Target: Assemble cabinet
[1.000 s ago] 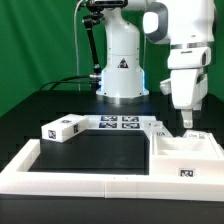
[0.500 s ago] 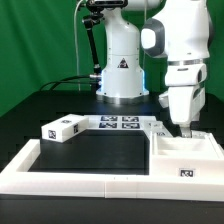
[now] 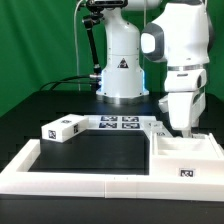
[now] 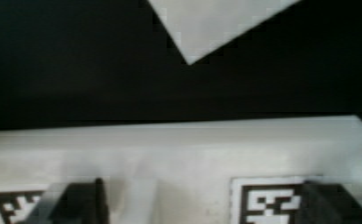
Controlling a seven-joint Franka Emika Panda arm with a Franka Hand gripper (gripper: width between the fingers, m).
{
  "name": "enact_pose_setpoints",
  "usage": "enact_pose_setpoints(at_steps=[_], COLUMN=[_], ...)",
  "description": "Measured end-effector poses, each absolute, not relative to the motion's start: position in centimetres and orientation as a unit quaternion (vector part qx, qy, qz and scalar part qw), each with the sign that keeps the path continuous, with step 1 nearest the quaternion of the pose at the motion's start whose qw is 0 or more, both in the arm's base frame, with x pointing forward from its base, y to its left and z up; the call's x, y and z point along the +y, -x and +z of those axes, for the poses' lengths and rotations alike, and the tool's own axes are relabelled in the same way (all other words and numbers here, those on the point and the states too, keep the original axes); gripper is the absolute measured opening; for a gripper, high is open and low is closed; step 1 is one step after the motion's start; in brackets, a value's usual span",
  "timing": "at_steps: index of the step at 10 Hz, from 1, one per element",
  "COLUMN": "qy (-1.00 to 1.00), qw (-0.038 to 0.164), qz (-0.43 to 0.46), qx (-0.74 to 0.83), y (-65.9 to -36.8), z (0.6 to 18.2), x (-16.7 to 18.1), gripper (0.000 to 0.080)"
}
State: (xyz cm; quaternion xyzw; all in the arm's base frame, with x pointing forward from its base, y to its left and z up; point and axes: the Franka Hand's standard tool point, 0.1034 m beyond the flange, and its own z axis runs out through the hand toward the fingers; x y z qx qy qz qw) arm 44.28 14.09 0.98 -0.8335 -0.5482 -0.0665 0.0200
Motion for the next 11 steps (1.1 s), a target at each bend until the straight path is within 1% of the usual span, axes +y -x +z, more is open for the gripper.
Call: enact_pose_setpoints(at_steps=[1,3,7,9,11], qy=[0.833,0.832,0.829,0.809,0.789], qw=[0.020,0.020,0.018,0.014,0.007], qz=[-0.067,-0.068,-0.069,-0.063,-0.049], qx=[-0.549,-0.551,-0.554,-0.584,-0.612], y=[-44.4,-44.4,-44.5,-44.0,-44.1], z=[1.0,1.0,1.1,1.9,3.1], x=[14.1,14.1,14.1,13.8,13.5], gripper=[0.0341,0.0077,0.0069,0.0069,0.0069])
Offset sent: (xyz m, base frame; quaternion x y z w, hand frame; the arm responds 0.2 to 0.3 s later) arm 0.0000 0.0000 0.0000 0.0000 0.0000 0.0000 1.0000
